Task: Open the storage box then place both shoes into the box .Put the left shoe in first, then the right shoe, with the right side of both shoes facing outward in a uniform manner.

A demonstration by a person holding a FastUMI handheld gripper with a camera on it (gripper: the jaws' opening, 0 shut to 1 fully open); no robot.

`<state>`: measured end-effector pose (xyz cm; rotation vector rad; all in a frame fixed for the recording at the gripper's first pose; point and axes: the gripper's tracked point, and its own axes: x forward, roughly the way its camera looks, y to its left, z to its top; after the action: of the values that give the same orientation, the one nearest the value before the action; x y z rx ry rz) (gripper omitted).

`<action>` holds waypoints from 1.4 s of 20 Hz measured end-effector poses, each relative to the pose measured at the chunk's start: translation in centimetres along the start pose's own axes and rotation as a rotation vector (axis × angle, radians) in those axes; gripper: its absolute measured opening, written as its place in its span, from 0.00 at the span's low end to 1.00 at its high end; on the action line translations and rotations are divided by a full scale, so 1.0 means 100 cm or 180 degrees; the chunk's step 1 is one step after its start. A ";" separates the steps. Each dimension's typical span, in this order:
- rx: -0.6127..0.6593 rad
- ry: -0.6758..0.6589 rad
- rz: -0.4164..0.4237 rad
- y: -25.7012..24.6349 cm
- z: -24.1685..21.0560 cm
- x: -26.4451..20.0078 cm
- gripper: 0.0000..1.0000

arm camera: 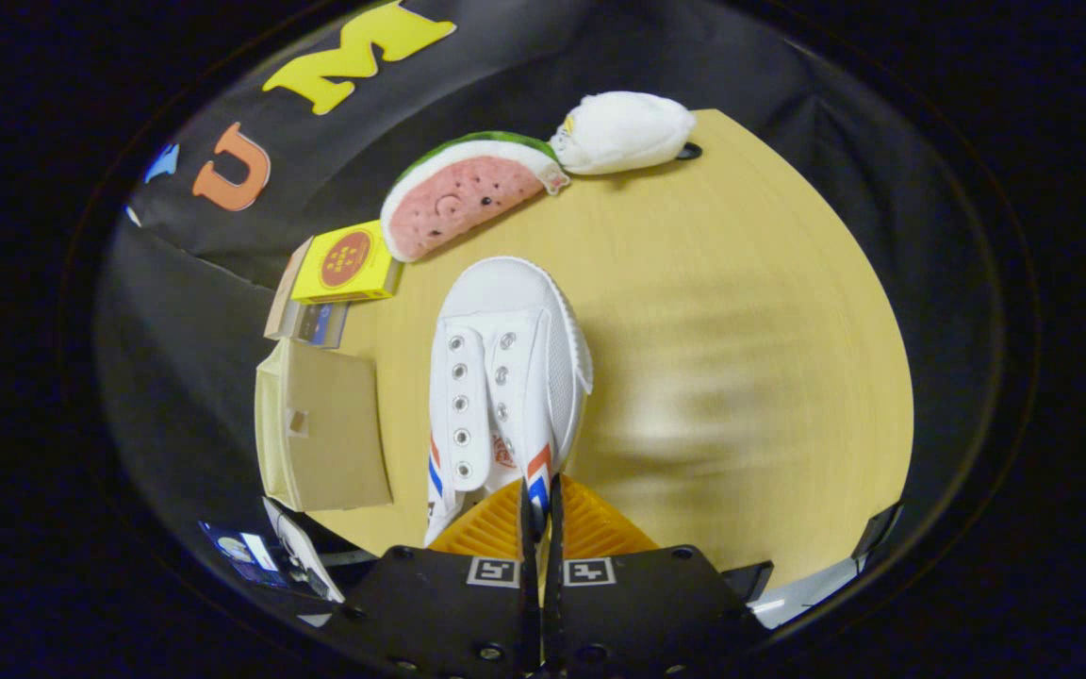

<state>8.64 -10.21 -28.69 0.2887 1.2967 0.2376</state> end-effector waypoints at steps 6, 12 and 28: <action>-0.0249 0.0016 0.0117 0.122 -0.006 -0.005 0.02; -0.0553 0.0093 0.0255 0.243 -0.020 0.010 0.02; -0.0713 -0.0161 -0.0534 0.322 -0.056 0.144 0.02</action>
<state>6.52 25.26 -32.14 -0.0047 1.2245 0.2291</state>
